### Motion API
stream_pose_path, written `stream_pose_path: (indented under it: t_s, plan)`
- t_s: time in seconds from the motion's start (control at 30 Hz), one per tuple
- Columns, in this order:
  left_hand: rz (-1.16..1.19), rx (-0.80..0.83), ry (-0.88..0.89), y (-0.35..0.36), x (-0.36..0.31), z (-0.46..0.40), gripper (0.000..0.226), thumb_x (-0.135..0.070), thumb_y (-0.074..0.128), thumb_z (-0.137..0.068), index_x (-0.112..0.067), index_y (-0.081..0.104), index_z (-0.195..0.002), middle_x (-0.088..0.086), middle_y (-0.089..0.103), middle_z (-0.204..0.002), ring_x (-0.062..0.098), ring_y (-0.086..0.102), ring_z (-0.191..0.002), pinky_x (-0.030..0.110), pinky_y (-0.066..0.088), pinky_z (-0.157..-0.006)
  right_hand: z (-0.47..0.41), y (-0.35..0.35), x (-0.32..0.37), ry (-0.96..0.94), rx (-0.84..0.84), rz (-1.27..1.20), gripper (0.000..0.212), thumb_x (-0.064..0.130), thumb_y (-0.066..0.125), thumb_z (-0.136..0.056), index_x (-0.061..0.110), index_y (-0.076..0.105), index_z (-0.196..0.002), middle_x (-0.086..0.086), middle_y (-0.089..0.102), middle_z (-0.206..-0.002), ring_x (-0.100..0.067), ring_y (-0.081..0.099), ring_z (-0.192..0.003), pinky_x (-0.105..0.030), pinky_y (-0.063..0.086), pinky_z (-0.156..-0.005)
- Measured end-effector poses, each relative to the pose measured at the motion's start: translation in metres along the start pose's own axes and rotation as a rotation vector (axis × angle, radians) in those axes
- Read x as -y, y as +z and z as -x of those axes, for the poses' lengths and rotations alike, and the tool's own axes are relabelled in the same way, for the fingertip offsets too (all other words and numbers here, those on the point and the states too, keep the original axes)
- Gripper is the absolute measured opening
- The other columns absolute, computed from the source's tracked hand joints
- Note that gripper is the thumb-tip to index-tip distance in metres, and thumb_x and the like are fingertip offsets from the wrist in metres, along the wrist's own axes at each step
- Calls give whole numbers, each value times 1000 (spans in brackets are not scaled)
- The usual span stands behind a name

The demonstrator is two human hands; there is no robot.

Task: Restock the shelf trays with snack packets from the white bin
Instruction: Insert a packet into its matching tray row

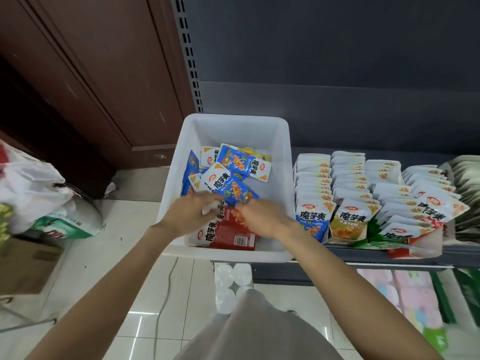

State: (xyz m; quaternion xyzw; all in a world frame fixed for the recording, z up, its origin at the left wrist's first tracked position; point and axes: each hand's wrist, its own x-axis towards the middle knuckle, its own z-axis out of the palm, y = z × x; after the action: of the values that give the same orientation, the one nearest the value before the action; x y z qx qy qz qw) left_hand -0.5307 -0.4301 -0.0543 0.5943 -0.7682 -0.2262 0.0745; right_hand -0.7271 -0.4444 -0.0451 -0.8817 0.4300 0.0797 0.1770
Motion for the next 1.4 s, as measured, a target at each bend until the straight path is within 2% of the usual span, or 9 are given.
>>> stream_pose_path:
  t_s: [0.17, 0.33, 0.43, 0.63, 0.83, 1.0, 1.13, 1.23, 1.4]
  plan:
    - [414, -429, -72, -25, -16, 0, 45, -16, 62, -89, -22, 48, -132, -13, 48, -123, 3, 45, -113, 12, 45, -81, 30, -28, -5, 304, -346, -766, 27, 18, 46, -99, 14, 46, -126, -7, 63, -116, -18, 62, -97, -19, 46, -65]
    - [828, -183, -157, -34, -48, -3, 31, -23, 56, -92, -24, 54, -123, -14, 63, -107, 0, 61, -99, 25, 53, -87, 52, -36, -3, 386, -438, -1284, 20, 19, 52, -96, 24, 43, -113, -4, 60, -121, -14, 59, -104, -21, 51, -75]
    - [1087, -23, -144, -34, -79, 0, 35, -21, 61, -88, -27, 53, -121, -10, 67, -98, 1, 67, -88, 18, 55, -70, 66, -37, 0, 348, -471, -1342, 23, 19, 55, -93, 26, 43, -111, 2, 60, -118, -13, 59, -107, -26, 52, -81]
    - [911, 64, 150, -21, -135, -11, 49, -14, 70, -81, -44, 49, -114, -8, 64, -98, 10, 65, -88, 25, 54, -77, 125, -54, -27, 367, -840, -1434, 56, 9, 66, -85, 30, 37, -127, -3, 63, -112, -12, 65, -93, -25, 55, -71]
    - [589, 117, 528, -4, -221, -37, 39, -12, 68, -85, -33, 57, -116, -27, 59, -99, -17, 54, -88, 1, 39, -72, 229, -80, -84, 458, -993, -983, 13, 29, 67, -78, 26, 64, -91, 11, 69, -76, -3, 59, -59, -22, 49, -50]
    - [376, -190, 780, 20, -310, -74, 29, -16, 69, -83, -21, 67, -112, -7, 68, -108, 11, 65, -91, 33, 55, -75, 293, -82, -116, 522, -1237, -657, 12, 28, 62, -91, 38, 56, -90, 10, 69, -85, -16, 69, -77, -33, 55, -67]
    - [420, -268, 858, 43, -371, -102, 24, -18, 68, -83, -19, 71, -106, -5, 70, -102, 13, 65, -89, 35, 54, -74, 319, -74, -142, 667, -1496, -320, 2, 26, 58, -95, 24, 57, -94, -3, 66, -85, -22, 65, -75, -24, 51, -66]
    - [330, -225, 856, 58, -389, -119, 19, -24, 68, -84, -22, 73, -102, -6, 71, -99, 14, 66, -85, 34, 53, -73, 325, -63, -163, 769, -1479, -219, 12, 20, 59, -94, 8, 60, -96, 2, 60, -79, -14, 55, -64, -14, 40, -57]
    - [92, -36, 748, 72, -386, -140, 16, -32, 62, -88, -27, 71, -100, -11, 71, -98, 8, 63, -90, 24, 43, -68, 313, -42, -197, 774, -1248, -131, 7, 17, 61, -93, 11, 59, -95, -4, 65, -71, -25, 59, -57, -29, 44, -53]
